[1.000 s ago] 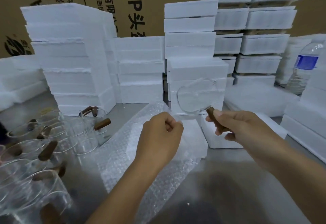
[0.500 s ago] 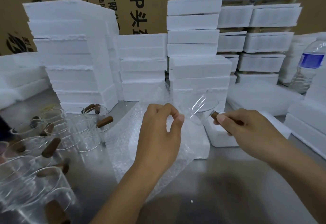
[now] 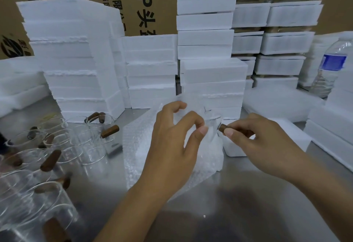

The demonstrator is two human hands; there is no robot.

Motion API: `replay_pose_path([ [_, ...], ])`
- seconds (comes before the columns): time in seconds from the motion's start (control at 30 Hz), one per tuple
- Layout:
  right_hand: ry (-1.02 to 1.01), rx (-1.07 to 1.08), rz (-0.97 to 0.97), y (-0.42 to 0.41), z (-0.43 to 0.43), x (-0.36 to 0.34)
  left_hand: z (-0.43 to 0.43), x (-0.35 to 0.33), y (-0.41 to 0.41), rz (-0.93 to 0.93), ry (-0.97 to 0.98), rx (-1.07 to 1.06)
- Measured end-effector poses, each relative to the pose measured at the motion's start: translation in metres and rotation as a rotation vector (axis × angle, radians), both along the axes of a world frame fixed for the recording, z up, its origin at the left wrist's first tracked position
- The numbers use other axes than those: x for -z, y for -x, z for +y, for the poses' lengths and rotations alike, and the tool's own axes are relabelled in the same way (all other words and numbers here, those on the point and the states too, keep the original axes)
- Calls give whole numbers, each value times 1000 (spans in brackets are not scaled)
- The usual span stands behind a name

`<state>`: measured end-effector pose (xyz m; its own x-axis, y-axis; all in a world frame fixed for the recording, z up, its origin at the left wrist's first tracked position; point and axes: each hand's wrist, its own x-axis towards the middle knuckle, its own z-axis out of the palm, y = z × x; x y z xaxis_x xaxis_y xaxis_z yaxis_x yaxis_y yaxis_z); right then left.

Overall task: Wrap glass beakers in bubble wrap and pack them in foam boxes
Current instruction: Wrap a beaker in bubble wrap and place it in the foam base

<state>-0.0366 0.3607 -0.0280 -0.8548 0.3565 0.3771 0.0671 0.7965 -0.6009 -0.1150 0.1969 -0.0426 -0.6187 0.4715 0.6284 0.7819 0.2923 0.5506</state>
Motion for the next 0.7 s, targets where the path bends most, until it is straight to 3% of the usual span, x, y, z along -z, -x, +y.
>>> replay_pose_path([
  [0.2, -135, -20, -54, -3, -10, -2, 4, 0, -7, 143, 80, 95],
  [0.3, -76, -68, -72, -3, -15, -5, 7, 1, -12, 258, 124, 177],
  [0.53, 562, -247, -307, -8, -6, -13, 9, 0, -18, 581, 242, 166],
  [0.7, 1122, -384, -267, -5, -15, -9, 10, -1, -25, 532, 161, 207],
])
